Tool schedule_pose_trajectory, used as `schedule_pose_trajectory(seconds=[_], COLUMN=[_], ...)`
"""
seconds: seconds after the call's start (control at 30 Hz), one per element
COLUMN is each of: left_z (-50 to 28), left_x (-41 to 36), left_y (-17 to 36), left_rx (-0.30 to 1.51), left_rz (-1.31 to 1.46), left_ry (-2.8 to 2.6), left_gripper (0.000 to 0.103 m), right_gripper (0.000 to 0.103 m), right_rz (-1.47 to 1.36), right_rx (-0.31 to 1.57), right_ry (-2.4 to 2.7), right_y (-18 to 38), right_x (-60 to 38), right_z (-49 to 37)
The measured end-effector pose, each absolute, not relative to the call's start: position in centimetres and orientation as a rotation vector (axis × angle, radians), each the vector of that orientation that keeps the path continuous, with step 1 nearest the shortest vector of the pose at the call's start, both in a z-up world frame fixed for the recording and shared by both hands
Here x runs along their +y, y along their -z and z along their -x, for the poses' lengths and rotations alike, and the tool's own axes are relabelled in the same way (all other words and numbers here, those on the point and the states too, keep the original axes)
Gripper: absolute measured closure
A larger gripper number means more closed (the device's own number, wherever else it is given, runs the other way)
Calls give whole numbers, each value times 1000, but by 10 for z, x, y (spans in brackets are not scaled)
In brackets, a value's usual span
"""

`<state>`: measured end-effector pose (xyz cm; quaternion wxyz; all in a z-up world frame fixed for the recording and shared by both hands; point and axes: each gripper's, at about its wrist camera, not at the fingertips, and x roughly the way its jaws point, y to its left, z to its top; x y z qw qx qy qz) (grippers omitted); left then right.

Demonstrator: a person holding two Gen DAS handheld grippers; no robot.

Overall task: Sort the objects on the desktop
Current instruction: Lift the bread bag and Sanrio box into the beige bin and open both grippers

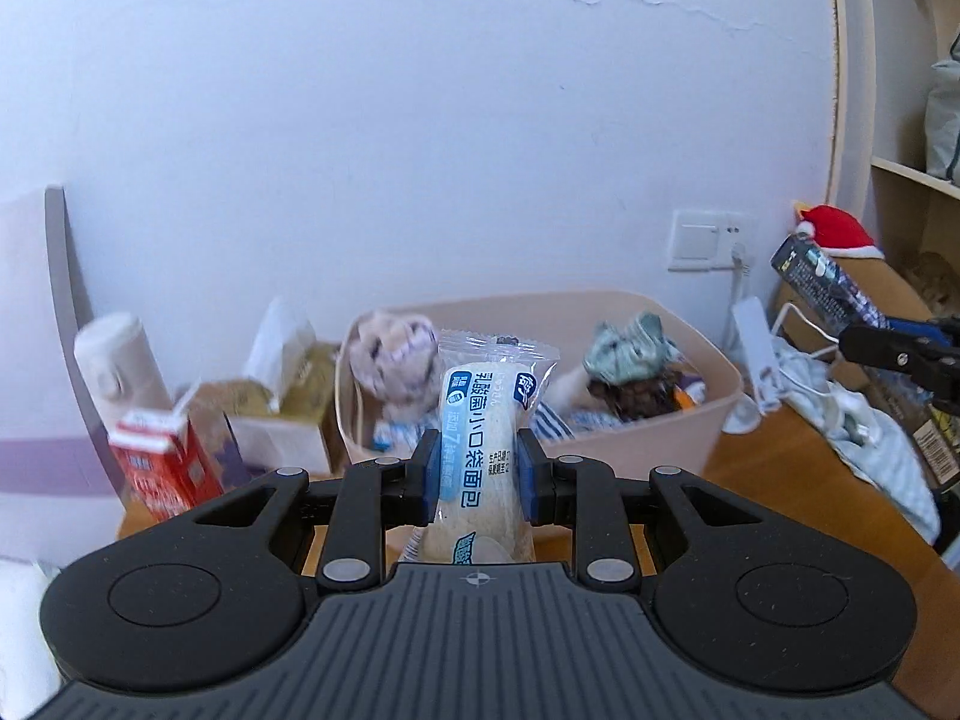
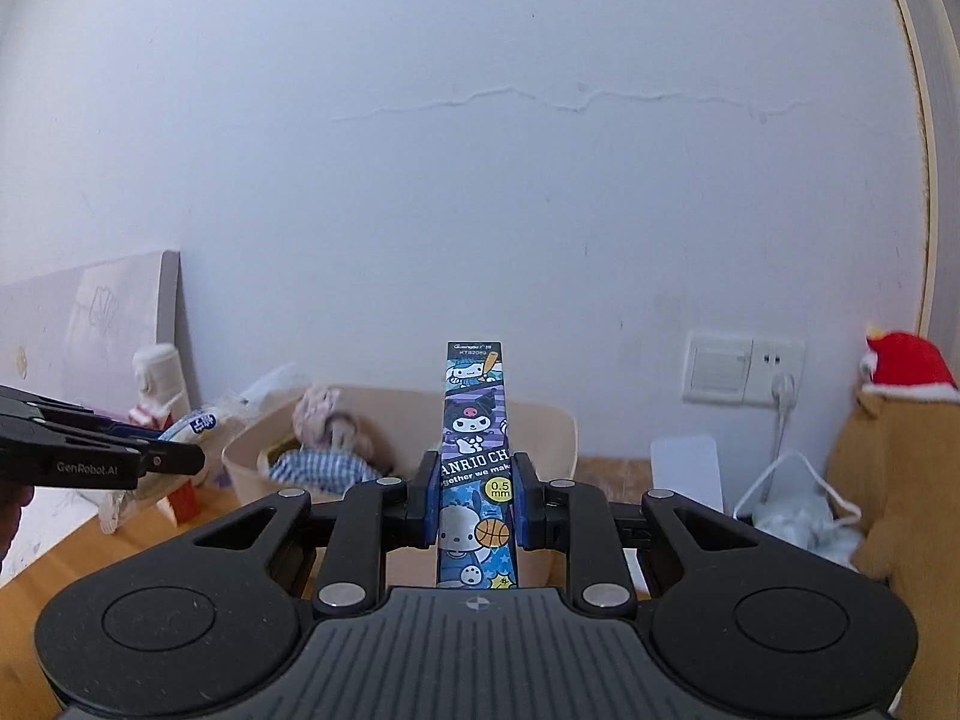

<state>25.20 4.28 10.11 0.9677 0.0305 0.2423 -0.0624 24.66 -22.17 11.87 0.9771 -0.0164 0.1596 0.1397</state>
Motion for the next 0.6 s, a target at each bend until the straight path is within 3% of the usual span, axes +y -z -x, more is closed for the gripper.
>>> schedule_pose_trajectory(seconds=[0.6], left_z=[-349], left_x=[23], left_y=[-111], left_rx=[483], left_rz=[-99], left_ry=[54], left_gripper=[77], right_gripper=[81], right_rz=[18], right_rx=[361], right_ry=[-288], right_y=[-118], right_x=[-198], right_z=[-363])
